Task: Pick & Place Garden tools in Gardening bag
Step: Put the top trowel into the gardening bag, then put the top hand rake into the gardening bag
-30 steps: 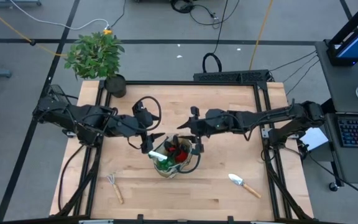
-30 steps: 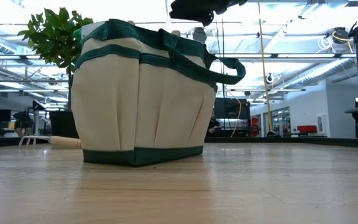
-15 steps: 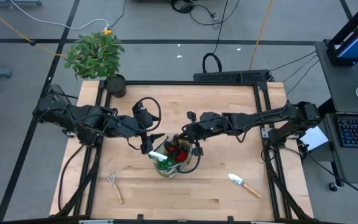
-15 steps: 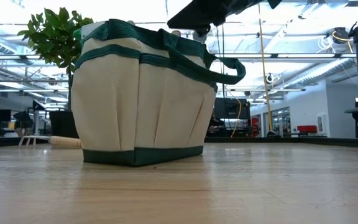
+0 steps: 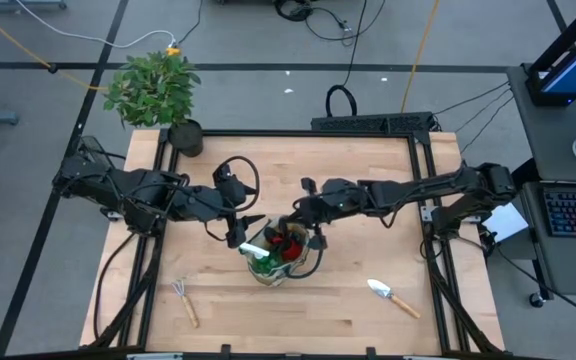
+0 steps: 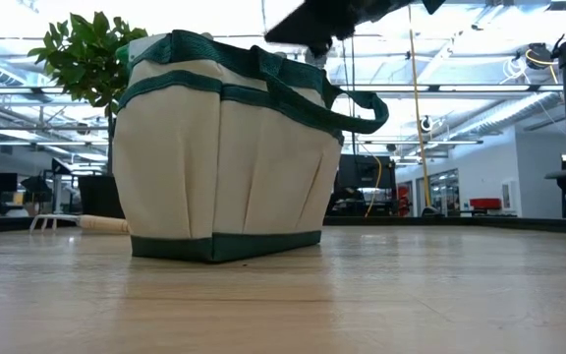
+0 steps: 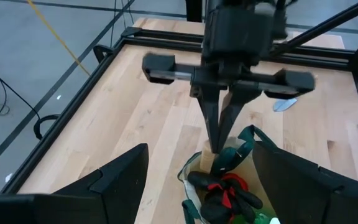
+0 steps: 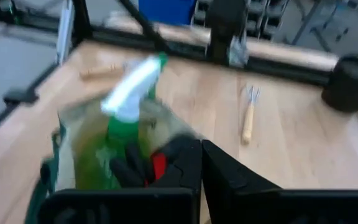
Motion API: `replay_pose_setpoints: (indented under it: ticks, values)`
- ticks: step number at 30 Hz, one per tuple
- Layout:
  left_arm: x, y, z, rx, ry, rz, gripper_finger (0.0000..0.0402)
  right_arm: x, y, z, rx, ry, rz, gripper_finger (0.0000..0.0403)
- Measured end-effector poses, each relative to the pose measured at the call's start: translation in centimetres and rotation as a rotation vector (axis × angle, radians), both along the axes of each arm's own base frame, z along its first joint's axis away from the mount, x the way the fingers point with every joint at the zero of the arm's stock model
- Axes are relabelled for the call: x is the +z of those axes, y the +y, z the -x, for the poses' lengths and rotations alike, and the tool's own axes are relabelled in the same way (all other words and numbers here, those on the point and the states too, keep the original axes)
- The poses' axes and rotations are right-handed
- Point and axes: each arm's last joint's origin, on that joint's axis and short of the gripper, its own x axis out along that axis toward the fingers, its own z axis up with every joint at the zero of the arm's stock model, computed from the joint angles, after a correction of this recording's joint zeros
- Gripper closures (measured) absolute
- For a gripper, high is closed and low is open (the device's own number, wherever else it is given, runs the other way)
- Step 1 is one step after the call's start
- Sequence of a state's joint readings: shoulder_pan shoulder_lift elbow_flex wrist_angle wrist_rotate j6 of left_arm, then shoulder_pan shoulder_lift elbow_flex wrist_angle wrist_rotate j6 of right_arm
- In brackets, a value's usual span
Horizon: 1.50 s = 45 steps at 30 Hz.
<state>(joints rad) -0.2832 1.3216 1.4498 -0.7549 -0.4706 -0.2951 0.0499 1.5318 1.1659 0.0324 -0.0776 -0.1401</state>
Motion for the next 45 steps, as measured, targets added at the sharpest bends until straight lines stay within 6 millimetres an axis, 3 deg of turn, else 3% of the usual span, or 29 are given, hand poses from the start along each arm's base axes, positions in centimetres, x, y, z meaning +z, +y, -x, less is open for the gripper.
replay_pose_setpoints:
  ticks: [4, 11, 18, 23, 28, 33, 39, 45]
  values:
    - [0.0, 0.0, 0.0, 0.0, 0.0, 0.0, 0.0105, -1.1, -0.1, -0.3, -0.009, 0.053, -0.004, 0.0402]
    - [0.0, 0.0, 0.0, 0.0, 0.0, 0.0, 0.0105, -0.4, -0.1, -0.5, -0.008, -0.018, -0.006, 0.0402]
    - [0.0, -0.2, 0.1, -0.009, 0.003, -0.001, 0.0105, -2.1, -0.1, -0.9, -0.015, 0.076, -0.014, 0.0403]
    - [0.0, -0.4, 0.1, -0.02, 0.005, -0.002, 0.0105, -0.3, -0.2, -0.9, -0.013, -0.048, -0.015, 0.0403]
    - [-0.1, -0.4, 0.1, -0.019, 0.007, -0.001, 0.0105, 0.0, -0.3, -0.6, -0.016, -0.058, 0.005, 0.0403]
    - [-0.3, -0.6, 0.3, -0.048, 0.042, 0.036, 0.0105, 2.0, -0.8, 0.3, -0.03, -0.139, 0.035, 0.0403]
    - [-1.3, -0.7, 1.1, -0.039, 0.157, 0.148, 0.0105, 4.2, -2.6, 2.1, -0.088, -0.183, 0.035, 0.0403]
    - [-2.3, -0.4, 2.3, 0.032, 0.304, 0.195, 0.0105, 5.2, -3.8, 2.9, -0.124, -0.21, 0.039, 0.0403]
